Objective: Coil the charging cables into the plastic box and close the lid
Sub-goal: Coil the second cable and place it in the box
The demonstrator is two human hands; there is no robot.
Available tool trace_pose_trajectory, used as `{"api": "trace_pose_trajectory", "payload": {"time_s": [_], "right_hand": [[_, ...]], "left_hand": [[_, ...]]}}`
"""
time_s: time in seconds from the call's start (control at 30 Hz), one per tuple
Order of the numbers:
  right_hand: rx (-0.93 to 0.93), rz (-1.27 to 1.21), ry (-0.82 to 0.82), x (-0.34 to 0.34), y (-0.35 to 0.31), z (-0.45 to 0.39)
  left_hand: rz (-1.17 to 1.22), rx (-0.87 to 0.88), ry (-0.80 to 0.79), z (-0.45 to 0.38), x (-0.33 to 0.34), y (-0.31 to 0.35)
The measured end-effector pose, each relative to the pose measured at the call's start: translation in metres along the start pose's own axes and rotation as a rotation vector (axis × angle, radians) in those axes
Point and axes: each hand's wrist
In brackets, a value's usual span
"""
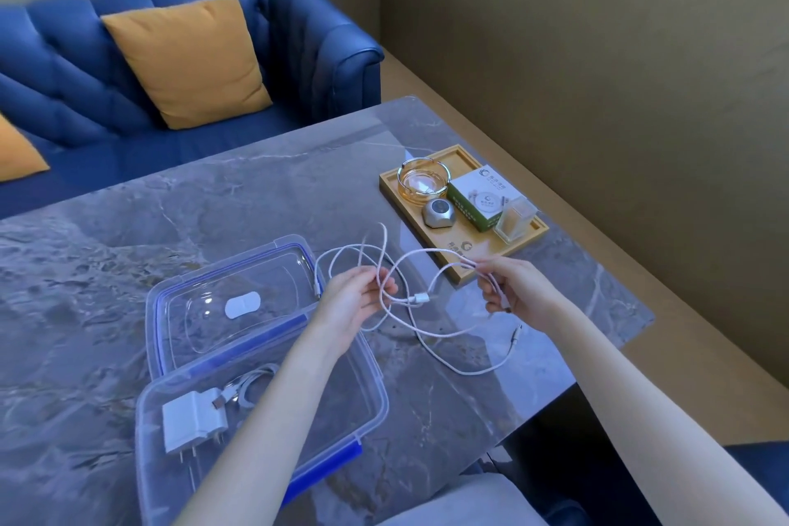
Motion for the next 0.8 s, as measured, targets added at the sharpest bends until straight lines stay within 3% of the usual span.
{"api": "trace_pose_trajectory", "payload": {"time_s": [0.13,0.23,0.43,0.63,0.7,0.8], "right_hand": [[0.001,0.282,-0.023,-0.004,0.003,0.004],[-0.039,0.493,0.006,-0.005,0.009,0.002],[-0.101,0.785,0.086,-0.001,0.026,-0.017],[-0.001,1.340,-0.008,0.009,0.038,-0.032],[-0.164,1.338,0.004,0.020,0.032,-0.032],[-0.463,0.897,-0.028,0.051,0.007,-0.021]], "left_hand": [[0.213,0.092,0.179,-0.007,-0.003,0.001],[0.320,0.117,0.188,-0.009,-0.007,0.005],[0.335,0.062,0.058,-0.002,-0.009,0.011],[0.325,0.003,-0.131,0.016,0.000,0.016],[0.332,-0.033,-0.178,0.022,0.005,0.017],[0.327,-0.095,-0.252,0.032,0.015,0.016]]}}
Point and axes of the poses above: each hand's wrist, its own z-axis away from the middle knuckle, its own x-axis out of the palm, y = z × x, and after that the axes turned 5 degrees about -x, right-handed
